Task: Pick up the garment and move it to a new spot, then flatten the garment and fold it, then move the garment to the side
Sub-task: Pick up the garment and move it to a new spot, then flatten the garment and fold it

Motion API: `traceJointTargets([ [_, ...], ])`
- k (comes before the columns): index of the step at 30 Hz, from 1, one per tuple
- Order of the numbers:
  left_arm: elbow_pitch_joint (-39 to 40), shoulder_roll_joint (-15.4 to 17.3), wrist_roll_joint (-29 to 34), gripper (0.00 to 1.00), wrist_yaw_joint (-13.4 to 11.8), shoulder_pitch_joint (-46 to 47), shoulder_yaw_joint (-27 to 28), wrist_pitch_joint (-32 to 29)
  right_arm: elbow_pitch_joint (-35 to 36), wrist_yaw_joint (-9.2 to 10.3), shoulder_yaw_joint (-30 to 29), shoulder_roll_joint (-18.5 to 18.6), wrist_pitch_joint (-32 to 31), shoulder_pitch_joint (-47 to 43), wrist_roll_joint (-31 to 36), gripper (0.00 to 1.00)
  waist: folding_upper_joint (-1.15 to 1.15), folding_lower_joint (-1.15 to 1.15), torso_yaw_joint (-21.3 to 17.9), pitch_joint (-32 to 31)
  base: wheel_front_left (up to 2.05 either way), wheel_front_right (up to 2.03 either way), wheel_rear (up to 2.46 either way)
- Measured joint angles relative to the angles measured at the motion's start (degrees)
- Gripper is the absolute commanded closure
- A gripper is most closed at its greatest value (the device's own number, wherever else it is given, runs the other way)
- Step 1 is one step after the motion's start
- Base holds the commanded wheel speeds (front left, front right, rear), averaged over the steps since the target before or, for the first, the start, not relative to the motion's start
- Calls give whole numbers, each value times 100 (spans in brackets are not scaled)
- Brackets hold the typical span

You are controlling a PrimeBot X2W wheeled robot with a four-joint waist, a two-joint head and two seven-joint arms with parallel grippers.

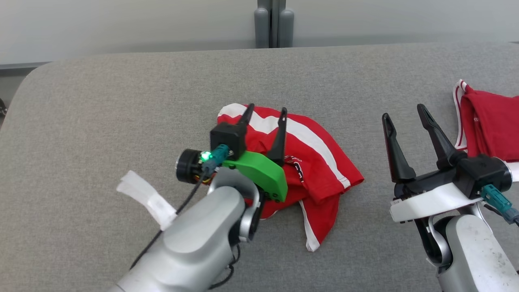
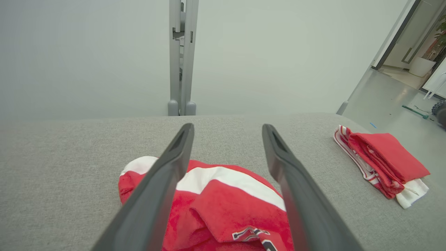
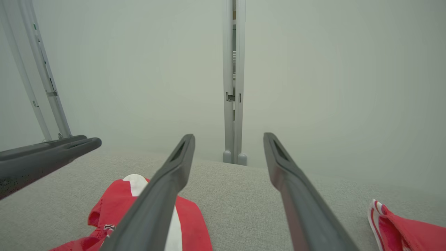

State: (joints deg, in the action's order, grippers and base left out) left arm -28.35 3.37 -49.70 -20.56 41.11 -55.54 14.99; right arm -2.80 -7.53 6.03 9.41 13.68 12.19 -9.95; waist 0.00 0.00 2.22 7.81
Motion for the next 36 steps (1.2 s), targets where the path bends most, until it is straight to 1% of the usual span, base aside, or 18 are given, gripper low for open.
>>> traceJointTargets([
  [2,88,160,300,0,38,-16,319,3,-38,0,3,3,-7,-29,1,0,0,0,58,-22,0,0,0],
  [4,285,459,664,0,100,-102,740,3,-92,0,1,4,-8,-63,-1,0,0,0,116,-47,0,0,0],
  [5,554,740,1039,0,289,-275,998,5,-153,0,-3,9,-8,-121,-11,0,0,0,150,-74,0,0,0],
  [6,720,840,1196,0,337,-441,1204,4,-182,0,-7,9,-7,-147,-11,0,0,0,164,-86,0,0,0],
  [9,1087,1071,1566,0,505,-937,1684,5,-257,0,-25,30,3,-220,-19,0,0,0,193,-100,0,0,0],
  [12,1372,1147,1872,0,660,-1463,2094,7,-282,0,52,60,43,-320,-54,0,0,0,216,-112,0,0,0],
  [15,1572,1084,2190,0,838,-1947,2406,5,-270,0,18,76,80,-447,-112,0,0,0,236,-135,0,0,0],
  [19,1846,805,2475,0,1024,-2512,2961,5,-256,0,-10,48,108,-646,-159,0,0,0,250,-189,0,0,0],
  [23,1970,608,2714,0,1356,-2981,3465,7,-272,0,-30,22,124,-745,-149,0,0,0,226,-239,0,0,0],
  [26,1964,467,2918,0,1513,-3174,3751,7,-278,0,-57,-25,130,-758,-149,0,0,0,198,-259,0,0,0],
  [30,1916,300,3163,0,1715,-3228,4003,7,-302,0,8,-66,131,-761,-172,0,0,0,182,-244,0,0,0],
  [36,1808,86,3381,0,1945,-3218,4106,7,-678,0,356,-7,119,-794,-369,0,0,0,222,-141,0,0,0],
])
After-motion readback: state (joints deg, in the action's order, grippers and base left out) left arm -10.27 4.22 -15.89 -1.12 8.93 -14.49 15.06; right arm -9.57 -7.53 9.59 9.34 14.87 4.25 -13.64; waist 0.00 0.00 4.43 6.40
